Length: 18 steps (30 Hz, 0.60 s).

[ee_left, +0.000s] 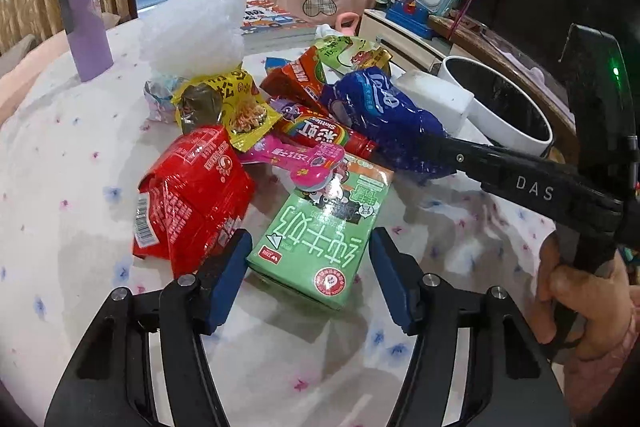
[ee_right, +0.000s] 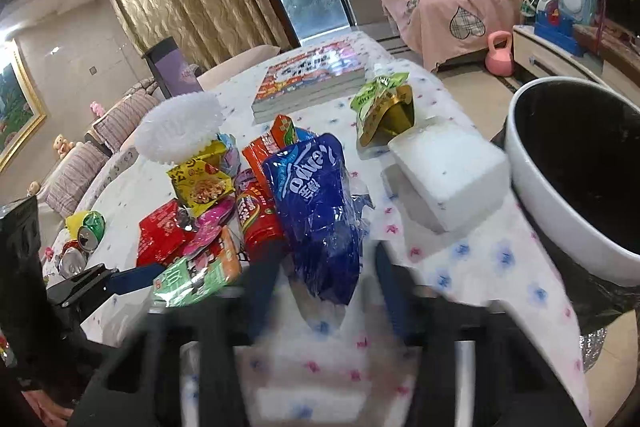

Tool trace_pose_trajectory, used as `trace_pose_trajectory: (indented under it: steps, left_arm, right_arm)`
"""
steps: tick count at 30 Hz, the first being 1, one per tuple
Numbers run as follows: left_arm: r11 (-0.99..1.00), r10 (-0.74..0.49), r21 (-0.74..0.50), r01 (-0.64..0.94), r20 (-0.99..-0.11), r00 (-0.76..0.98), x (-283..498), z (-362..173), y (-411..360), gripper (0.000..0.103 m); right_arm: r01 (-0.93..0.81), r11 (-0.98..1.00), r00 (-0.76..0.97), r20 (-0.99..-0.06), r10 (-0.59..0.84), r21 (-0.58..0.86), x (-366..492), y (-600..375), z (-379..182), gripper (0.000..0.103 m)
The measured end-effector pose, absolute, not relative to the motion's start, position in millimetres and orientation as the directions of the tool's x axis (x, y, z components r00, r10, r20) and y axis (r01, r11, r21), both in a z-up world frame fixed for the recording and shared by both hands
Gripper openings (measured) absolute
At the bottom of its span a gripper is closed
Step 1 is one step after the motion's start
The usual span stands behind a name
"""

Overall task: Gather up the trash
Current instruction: 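Grasp the green milk carton with the left tool while the right tool grasps the blue plastic bag, then carry the green carton and blue bag with both tools over the trash bin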

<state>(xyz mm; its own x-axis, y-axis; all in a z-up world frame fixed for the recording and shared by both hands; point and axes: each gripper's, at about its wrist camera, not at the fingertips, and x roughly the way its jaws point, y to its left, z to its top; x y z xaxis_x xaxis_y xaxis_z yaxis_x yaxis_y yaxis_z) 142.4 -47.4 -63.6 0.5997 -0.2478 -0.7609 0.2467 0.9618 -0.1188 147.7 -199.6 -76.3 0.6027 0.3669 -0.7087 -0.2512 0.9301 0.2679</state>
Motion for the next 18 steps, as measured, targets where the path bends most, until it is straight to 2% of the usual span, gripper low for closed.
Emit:
trace_pose_trajectory:
  steps: [5, 18]
  left_arm:
    - [0.954, -0.277, -0.142, 0.263, -0.75, 0.601, 133.3, -60.7, -48.8, 0.057]
    - [0.928, -0.354, -0.173, 0.331, -0.689, 0.632, 109.8, -35.1, -71.1, 0.054]
  right_arm:
    - [-0.265, 0.934, 0.627, -0.693, 0.356, 0.24, 135.7, -198.7, -71.2, 0.015]
    - [-0.222, 0.935, 0.681, -0.643, 0.352, 0.277, 92.6, -235.1, -43.9, 0.014]
